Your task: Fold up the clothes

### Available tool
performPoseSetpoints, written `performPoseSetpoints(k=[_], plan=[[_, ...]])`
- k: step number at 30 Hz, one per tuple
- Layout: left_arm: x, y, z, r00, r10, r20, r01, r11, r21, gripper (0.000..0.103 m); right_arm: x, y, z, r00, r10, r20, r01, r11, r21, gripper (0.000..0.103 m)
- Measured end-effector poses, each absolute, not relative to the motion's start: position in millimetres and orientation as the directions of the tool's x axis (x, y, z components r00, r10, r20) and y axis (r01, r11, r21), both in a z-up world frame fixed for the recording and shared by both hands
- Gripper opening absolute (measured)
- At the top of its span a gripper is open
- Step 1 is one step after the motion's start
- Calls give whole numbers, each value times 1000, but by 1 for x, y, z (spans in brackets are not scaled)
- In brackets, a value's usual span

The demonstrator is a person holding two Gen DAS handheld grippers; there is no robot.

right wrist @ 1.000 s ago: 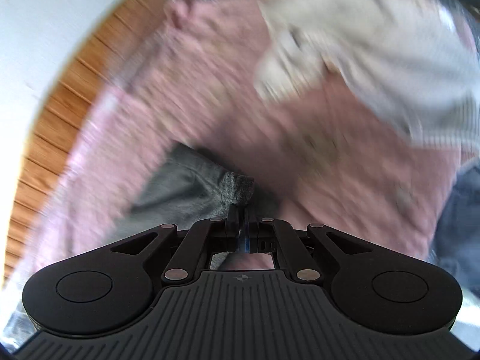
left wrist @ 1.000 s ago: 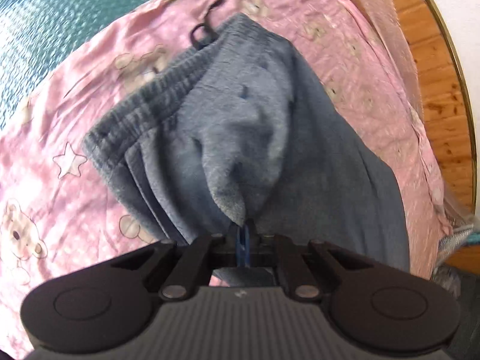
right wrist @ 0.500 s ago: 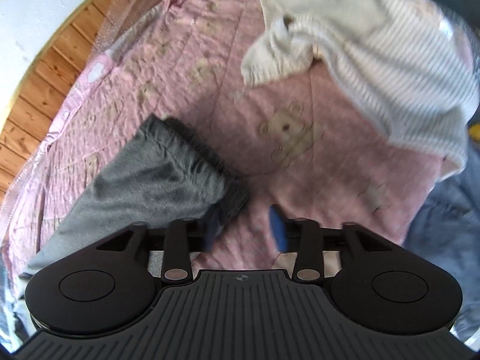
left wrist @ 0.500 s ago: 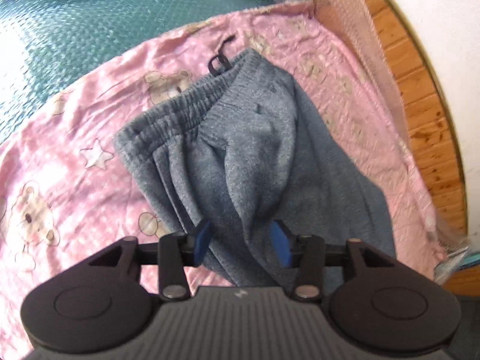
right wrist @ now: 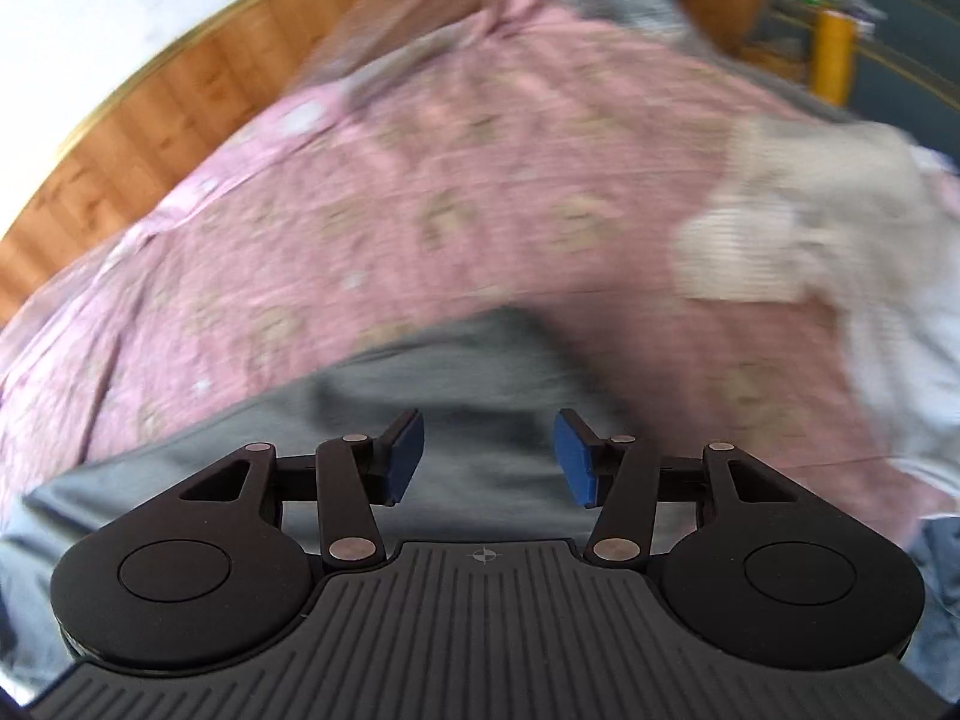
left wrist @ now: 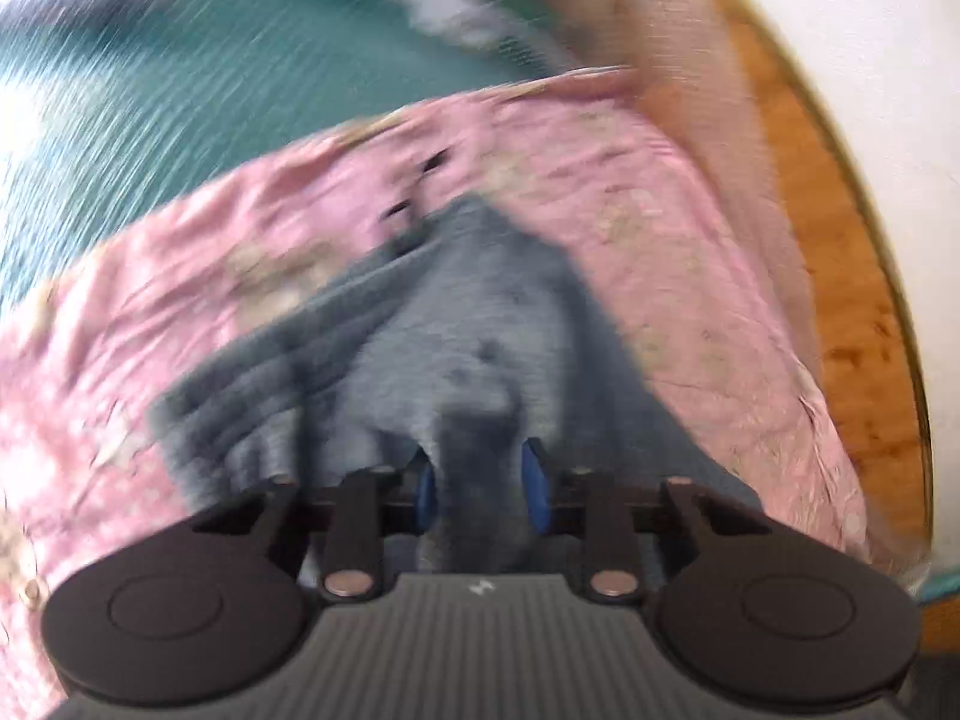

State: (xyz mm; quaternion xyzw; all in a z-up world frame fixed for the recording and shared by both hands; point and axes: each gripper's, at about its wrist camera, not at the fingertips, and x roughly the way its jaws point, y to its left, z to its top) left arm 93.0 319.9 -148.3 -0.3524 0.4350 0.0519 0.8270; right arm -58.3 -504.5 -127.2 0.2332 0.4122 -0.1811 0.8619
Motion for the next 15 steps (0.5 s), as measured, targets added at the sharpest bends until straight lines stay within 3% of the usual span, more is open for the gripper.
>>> performPoseSetpoints(k=[1,3,8,11,12,15], plan=[[93,312,-144,624,-238,-745,-359,759,-543,49,-47,-487,-126,599,-97,-795,471,846,251,52],[94,295,-136,636,-273,-722,-292,780,-553,58,-22,-445,-122,613,-35,-790,376,892,252,53],[97,290,-133,670,-239,-703,-319,762,-564,57,39,-264,-110,601,256,-757,-137,966,218,52],[94,302,-122,713,-192,-674,-372,712,-596,57,60,-138,-106,512,443,-736,-500,851,164,56],[93,306,-118,730,-183,-659,-379,693,-613,57,61,-101,-108,481,488,-728,-596,792,137,61],[96,316,-116,749,-188,-636,-389,652,-651,58,57,-12,-120,407,558,-723,-778,627,46,62]])
